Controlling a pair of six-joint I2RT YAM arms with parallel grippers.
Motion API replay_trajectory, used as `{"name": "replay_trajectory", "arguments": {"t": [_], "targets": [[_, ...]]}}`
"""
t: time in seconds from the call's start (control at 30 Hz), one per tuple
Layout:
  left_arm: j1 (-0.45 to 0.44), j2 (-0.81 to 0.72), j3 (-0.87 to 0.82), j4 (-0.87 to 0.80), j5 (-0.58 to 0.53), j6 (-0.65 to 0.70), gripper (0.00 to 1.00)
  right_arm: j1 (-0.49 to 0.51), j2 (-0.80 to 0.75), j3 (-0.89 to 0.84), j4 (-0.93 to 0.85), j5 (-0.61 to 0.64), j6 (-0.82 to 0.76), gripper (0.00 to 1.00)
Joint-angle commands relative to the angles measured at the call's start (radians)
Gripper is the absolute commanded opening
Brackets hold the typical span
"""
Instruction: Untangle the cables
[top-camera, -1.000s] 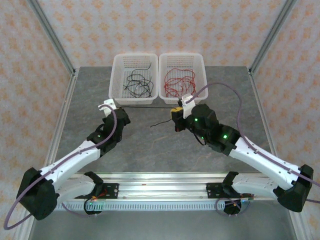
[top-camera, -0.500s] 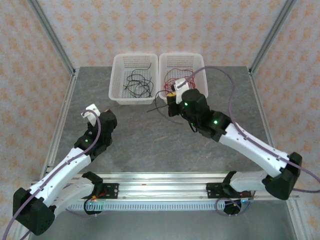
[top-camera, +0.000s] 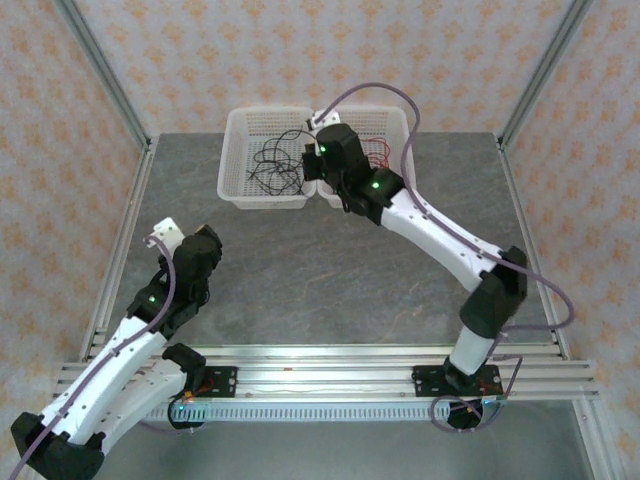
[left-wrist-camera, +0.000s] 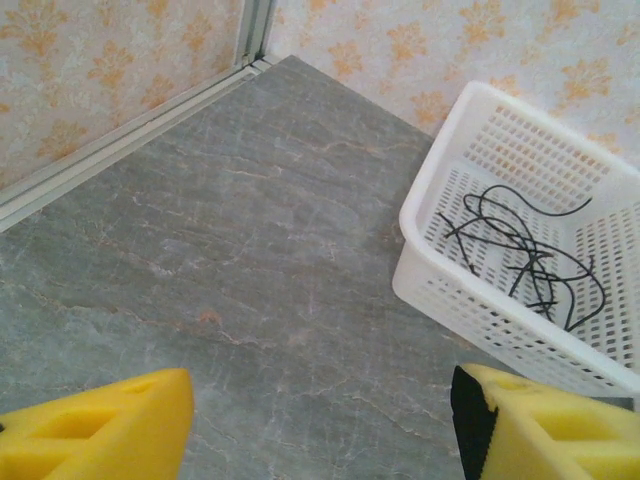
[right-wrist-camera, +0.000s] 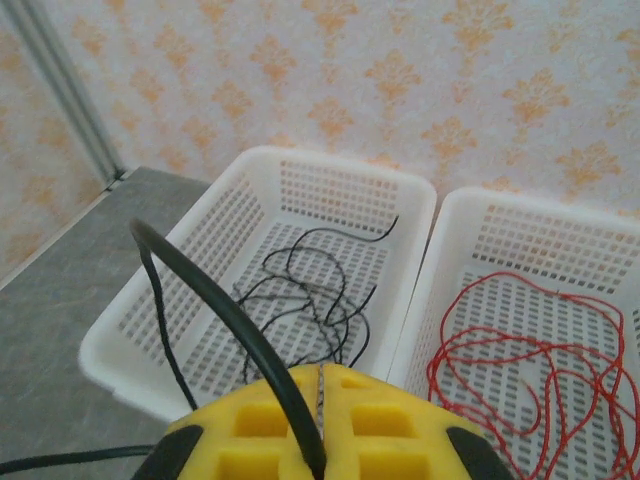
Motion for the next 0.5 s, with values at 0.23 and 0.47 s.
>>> {"name": "replay_trajectory", "arguments": {"t": [0.23,0.47], "targets": [[0.010,-0.128,0.036,-0.046,0.097,0.048,0.73,-0.008,0.310,0.418,-0.068,0.080,-0.012,0.00],[0.010,-0.197,0.023,0.021,0.232,0.080,0.77,-0.016,0.520,0.605,-0.012,0.136,0.017,0.00]]}}
